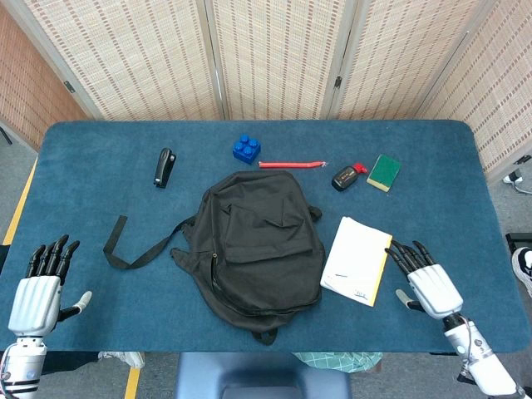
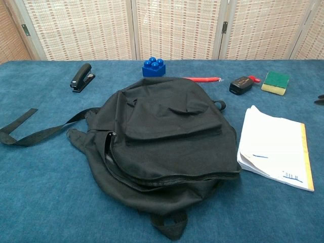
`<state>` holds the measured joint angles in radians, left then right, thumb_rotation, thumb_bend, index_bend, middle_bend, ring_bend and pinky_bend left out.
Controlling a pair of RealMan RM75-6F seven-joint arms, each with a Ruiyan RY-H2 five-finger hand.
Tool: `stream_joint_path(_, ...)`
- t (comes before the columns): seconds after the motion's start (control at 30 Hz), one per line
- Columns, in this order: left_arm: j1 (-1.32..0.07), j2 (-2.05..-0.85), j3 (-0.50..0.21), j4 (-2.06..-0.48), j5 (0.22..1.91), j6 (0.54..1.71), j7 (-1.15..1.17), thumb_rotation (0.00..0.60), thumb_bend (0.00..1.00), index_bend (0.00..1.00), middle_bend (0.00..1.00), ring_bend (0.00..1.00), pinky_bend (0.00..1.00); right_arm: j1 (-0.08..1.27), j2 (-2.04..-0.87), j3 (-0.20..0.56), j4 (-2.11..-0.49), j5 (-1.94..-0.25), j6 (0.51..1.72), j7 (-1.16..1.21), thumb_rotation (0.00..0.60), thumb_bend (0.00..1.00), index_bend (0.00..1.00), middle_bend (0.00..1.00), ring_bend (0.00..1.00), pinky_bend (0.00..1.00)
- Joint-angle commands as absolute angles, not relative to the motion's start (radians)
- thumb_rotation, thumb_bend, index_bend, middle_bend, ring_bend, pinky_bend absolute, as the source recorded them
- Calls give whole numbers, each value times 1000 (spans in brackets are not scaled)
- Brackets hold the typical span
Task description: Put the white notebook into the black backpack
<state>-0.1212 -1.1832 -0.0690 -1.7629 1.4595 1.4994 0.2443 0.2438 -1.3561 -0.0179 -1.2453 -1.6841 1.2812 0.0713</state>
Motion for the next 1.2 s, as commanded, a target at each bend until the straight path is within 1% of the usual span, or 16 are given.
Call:
stream_joint_path(0.03, -122, -1183, -70, -1764, 1458, 1498, 244, 600, 288, 111, 32, 81, 0, 275, -1429, -29, -1156, -1697, 1254, 74, 600, 369, 0, 64, 110, 43)
stream_joint_path(0.3, -125, -1185, -68, -1766, 1453, 1487, 245, 600, 287, 110, 32, 81, 0, 301, -1542, -51, -989, -1722, 1255, 92, 600, 369, 0, 74, 95, 43)
stream_joint_path(0.53, -127, -1186, -69, -1766, 1450, 1483, 246, 600, 288, 110, 32, 81, 0, 308, -1604, -62, -882, -1727, 1280, 136, 600, 369, 3, 80, 97, 43)
stream_joint_path(1.2, -133, -1189, -69, -1772, 1445, 1474, 255, 600, 287, 109, 32, 81, 0, 315, -1674, -89, -746, -1715, 1299, 197, 600, 369, 13, 90, 105, 43)
